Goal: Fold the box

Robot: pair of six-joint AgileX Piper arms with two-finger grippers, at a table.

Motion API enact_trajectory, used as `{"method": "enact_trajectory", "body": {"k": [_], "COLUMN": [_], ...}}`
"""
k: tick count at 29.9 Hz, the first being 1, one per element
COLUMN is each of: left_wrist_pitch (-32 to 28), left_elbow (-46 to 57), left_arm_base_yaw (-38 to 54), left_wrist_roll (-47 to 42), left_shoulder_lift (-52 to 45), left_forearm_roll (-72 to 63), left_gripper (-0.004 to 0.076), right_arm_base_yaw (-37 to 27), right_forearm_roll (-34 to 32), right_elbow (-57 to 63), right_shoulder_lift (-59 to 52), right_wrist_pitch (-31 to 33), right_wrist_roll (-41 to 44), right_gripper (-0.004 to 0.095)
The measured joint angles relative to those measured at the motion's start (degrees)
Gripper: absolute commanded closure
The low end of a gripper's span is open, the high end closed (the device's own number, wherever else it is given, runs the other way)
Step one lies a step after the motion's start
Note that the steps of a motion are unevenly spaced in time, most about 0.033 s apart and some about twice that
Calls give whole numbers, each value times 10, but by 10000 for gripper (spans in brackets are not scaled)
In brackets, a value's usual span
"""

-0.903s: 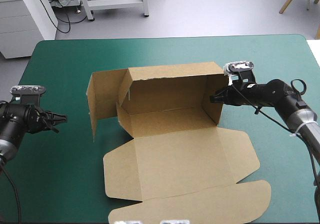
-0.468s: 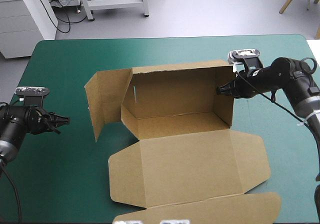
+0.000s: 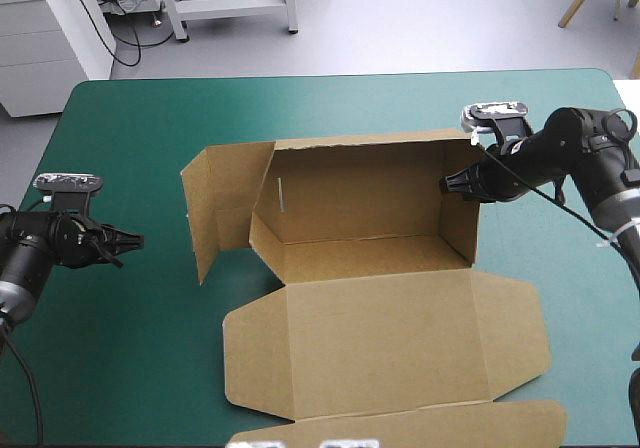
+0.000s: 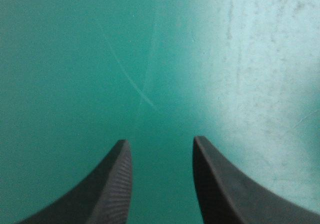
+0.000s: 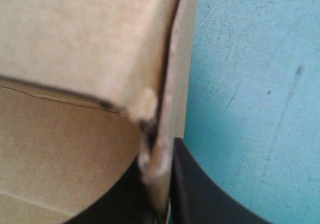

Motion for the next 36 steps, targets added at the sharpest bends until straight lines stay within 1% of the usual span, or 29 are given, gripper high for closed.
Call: {"method": "enact_trajectory", "body": {"k": [8, 13, 18, 20, 24, 25, 31, 33, 36], "left_wrist_pitch": [0, 0, 1, 1, 2, 2, 2, 2, 2], "left_elbow": [0, 0, 0, 0, 0, 0, 0, 0, 0], "left_arm_base_yaw": [0, 0, 0, 0, 0, 0, 0, 0, 0], "left_wrist_roll": [5, 7, 7, 7, 7, 7, 12, 13, 14], "left_shoulder_lift": [0, 0, 0, 0, 0, 0, 0, 0, 0], "left_forearm_roll": [-9, -9, -9, -9, -9, -9, -9, -9, -9], "left_gripper": [477, 480, 480, 480, 480, 480, 480, 480, 483], "right_arm_base_yaw": [0, 0, 16, 26, 42, 45, 49, 49, 49], "right_forearm_roll": [-2, -1, -7, -16, -28, -28, -25, -25, -25], "right_elbow": [-4, -33, -72, -90, -125, -134, -165, -169, -186], "right_shoulder_lift": [61, 93, 131, 151, 193, 204, 245, 248, 249], "right_wrist_pitch": [-5, 2, -31, -46, -61, -63, -62, -63, -53], "right_wrist_roll": [6, 4, 4, 4, 4, 4, 6, 6, 6], "right_gripper": [925, 925, 915, 856, 681, 627, 400, 362, 363]}}
